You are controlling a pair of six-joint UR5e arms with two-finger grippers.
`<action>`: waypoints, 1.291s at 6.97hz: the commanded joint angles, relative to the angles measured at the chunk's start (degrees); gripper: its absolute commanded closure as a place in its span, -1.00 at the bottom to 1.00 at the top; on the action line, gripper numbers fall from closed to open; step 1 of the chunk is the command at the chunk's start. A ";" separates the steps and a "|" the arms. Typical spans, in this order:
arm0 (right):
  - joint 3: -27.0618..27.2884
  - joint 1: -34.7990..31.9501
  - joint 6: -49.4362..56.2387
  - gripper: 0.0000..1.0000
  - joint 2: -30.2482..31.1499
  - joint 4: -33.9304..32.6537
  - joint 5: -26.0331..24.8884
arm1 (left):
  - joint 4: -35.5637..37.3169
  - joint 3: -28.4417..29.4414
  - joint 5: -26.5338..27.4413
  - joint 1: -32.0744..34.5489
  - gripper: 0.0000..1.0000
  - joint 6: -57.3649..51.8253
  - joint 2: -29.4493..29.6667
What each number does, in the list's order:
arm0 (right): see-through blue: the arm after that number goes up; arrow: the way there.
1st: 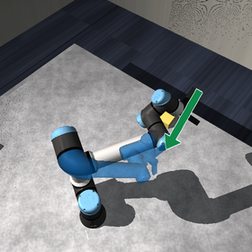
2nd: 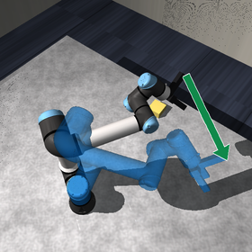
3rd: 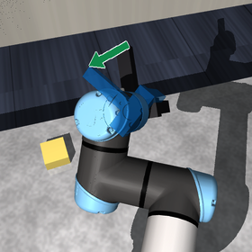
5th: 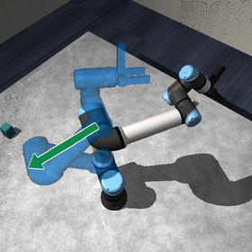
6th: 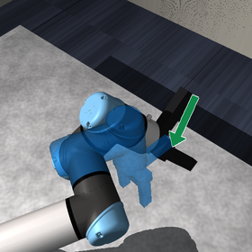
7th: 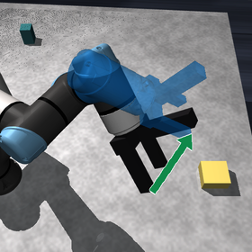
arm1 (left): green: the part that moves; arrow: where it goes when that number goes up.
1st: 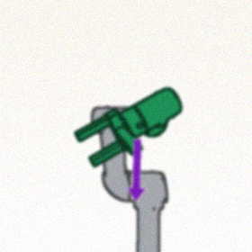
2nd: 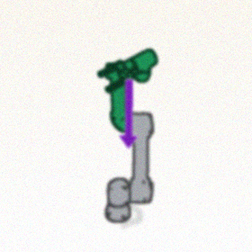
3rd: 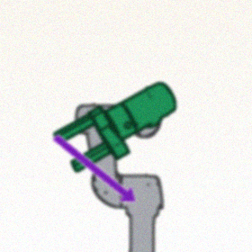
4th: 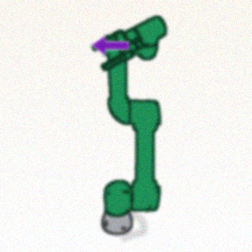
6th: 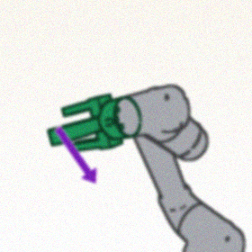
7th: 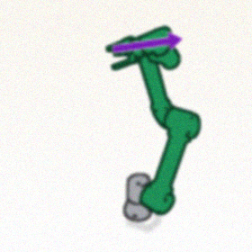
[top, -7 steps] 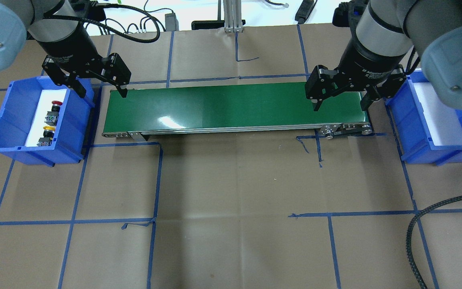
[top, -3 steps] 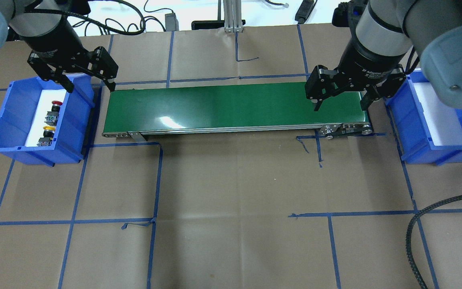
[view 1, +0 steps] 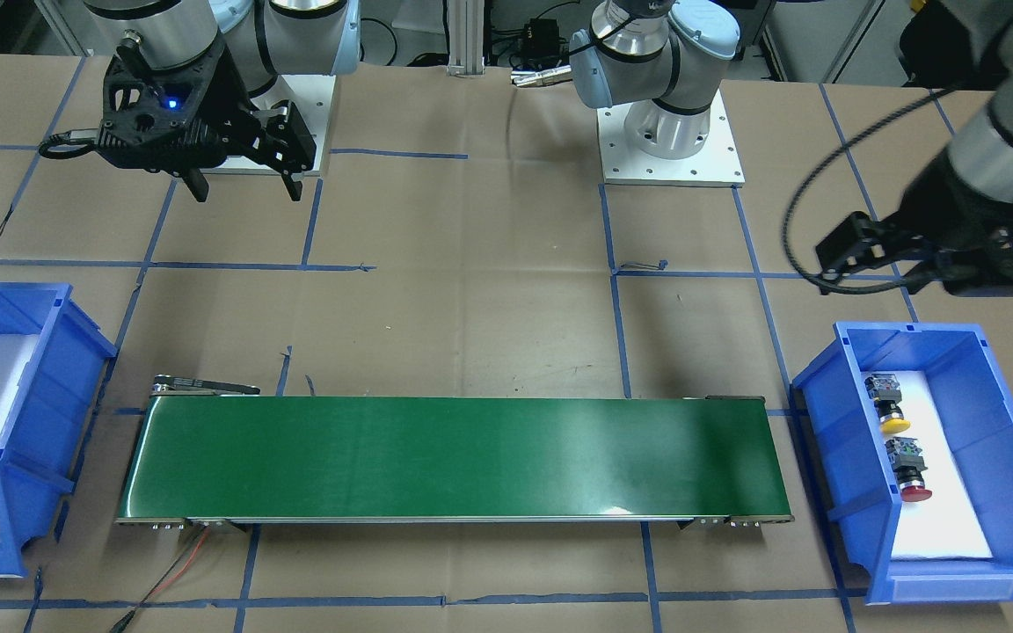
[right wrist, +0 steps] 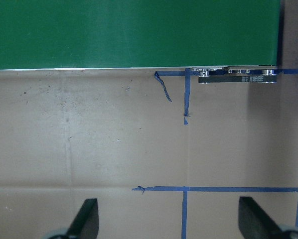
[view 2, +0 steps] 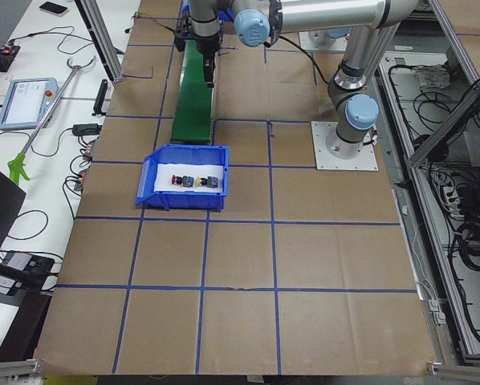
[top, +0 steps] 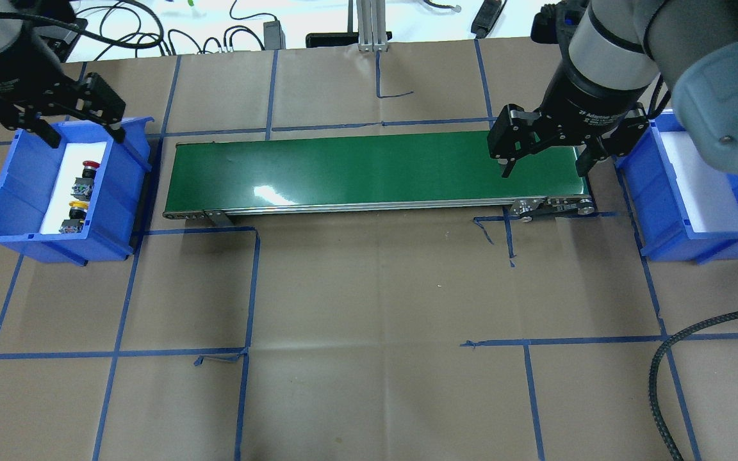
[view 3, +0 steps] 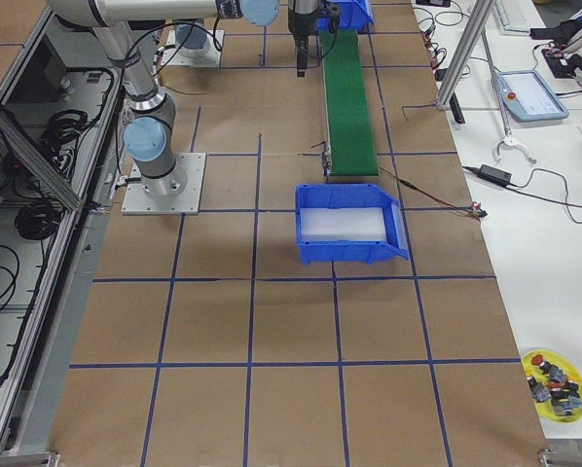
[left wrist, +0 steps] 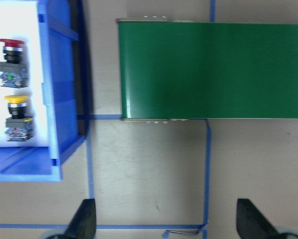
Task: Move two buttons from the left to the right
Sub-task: 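Lower the left gripper into the bin and grasp the yellow-capped button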
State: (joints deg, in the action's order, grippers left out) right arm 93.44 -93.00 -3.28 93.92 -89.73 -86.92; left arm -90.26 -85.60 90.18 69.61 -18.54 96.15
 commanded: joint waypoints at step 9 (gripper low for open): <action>-0.01 0.01 -0.23 -1.00 -0.14 0.00 0.09 | 20.00 -6.14 -0.09 -12.92 -0.99 -15.73 13.62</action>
State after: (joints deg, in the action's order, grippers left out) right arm 93.46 -93.05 -3.53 93.80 -89.73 -86.84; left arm -73.74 -89.80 90.15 56.63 -34.21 108.05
